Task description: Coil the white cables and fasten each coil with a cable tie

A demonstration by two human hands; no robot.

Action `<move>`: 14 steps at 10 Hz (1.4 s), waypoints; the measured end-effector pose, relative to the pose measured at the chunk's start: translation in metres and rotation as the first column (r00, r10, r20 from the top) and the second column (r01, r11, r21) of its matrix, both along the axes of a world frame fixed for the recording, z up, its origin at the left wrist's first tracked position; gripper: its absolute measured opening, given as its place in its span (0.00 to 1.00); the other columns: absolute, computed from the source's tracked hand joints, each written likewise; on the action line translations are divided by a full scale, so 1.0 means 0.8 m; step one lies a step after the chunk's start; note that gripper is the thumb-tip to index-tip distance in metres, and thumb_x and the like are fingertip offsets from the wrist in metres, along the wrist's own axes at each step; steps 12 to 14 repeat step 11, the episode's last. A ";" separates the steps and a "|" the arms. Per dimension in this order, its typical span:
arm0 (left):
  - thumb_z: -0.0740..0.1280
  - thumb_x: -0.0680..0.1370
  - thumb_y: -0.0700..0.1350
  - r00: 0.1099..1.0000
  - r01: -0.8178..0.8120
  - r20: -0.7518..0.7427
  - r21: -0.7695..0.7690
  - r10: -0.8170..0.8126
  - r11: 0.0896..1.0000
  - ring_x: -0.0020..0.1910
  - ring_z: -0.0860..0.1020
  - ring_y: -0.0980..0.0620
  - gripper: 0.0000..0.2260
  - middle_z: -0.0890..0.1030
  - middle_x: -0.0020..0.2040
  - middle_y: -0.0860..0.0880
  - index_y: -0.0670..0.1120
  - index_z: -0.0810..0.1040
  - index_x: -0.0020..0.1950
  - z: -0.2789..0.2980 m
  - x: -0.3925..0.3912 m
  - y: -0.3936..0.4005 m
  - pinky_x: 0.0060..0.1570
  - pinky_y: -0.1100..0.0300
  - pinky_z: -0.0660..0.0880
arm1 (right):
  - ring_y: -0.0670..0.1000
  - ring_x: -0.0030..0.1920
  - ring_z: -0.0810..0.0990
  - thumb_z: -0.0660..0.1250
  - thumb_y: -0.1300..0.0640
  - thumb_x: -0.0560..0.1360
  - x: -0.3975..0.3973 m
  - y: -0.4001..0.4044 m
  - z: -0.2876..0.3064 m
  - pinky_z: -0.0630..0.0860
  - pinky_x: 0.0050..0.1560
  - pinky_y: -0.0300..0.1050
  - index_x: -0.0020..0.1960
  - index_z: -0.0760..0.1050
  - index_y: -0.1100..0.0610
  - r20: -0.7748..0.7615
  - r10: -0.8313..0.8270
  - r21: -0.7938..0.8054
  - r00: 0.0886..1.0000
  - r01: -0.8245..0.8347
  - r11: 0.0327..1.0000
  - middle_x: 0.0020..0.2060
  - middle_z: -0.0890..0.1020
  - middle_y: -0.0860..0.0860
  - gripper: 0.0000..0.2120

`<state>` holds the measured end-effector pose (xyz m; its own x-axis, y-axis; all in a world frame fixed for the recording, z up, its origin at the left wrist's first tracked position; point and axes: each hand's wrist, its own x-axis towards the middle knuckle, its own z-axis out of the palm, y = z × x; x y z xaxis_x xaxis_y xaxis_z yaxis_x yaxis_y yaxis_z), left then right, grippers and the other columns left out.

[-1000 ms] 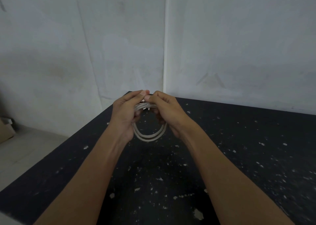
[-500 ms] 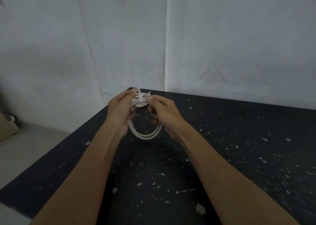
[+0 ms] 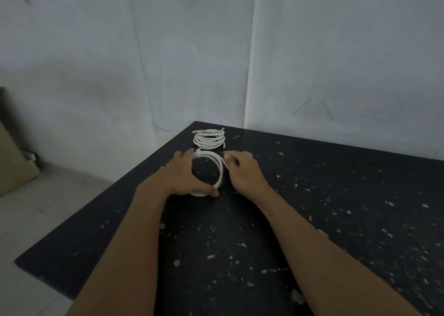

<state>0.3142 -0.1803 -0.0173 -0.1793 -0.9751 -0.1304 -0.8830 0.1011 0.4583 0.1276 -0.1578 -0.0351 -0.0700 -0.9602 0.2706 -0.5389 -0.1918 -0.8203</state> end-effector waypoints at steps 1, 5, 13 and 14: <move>0.73 0.56 0.77 0.987 -0.057 0.144 -0.112 0.073 0.992 0.80 0.56 0.41 0.64 0.58 0.82 0.47 0.53 0.51 0.83 -0.003 0.003 0.002 0.76 0.38 0.57 | 0.45 0.56 0.78 0.61 0.55 0.87 -0.006 -0.003 -0.004 0.69 0.50 0.31 0.66 0.82 0.56 -0.020 -0.006 0.006 1.000 0.006 1.000 0.48 0.79 0.41 0.14; 0.57 0.60 0.86 0.930 -0.309 0.119 -0.266 0.349 0.913 0.79 0.58 0.39 0.64 0.60 0.81 0.41 0.43 0.54 0.83 -0.017 -0.005 0.004 0.75 0.35 0.57 | 0.49 0.70 0.77 0.66 0.54 0.84 -0.002 -0.006 -0.015 0.70 0.70 0.40 0.74 0.77 0.52 -0.152 0.104 0.037 0.983 -0.099 0.994 0.71 0.80 0.50 0.19; 0.75 0.61 0.74 0.987 -0.162 -0.006 -0.196 0.163 0.967 0.83 0.46 0.43 0.58 0.44 0.85 0.49 0.59 0.49 0.84 -0.006 -0.006 0.008 0.77 0.36 0.48 | 0.49 0.68 0.79 0.67 0.57 0.83 -0.015 0.013 -0.005 0.72 0.64 0.39 0.73 0.77 0.53 -0.041 0.055 0.132 0.998 -0.050 0.990 0.70 0.80 0.51 0.18; 0.75 0.61 0.74 0.987 -0.162 -0.006 -0.196 0.163 0.967 0.83 0.46 0.43 0.58 0.44 0.85 0.49 0.59 0.49 0.84 -0.006 -0.006 0.008 0.77 0.36 0.48 | 0.49 0.68 0.79 0.67 0.57 0.83 -0.015 0.013 -0.005 0.72 0.64 0.39 0.73 0.77 0.53 -0.041 0.055 0.132 0.998 -0.050 0.990 0.70 0.80 0.51 0.18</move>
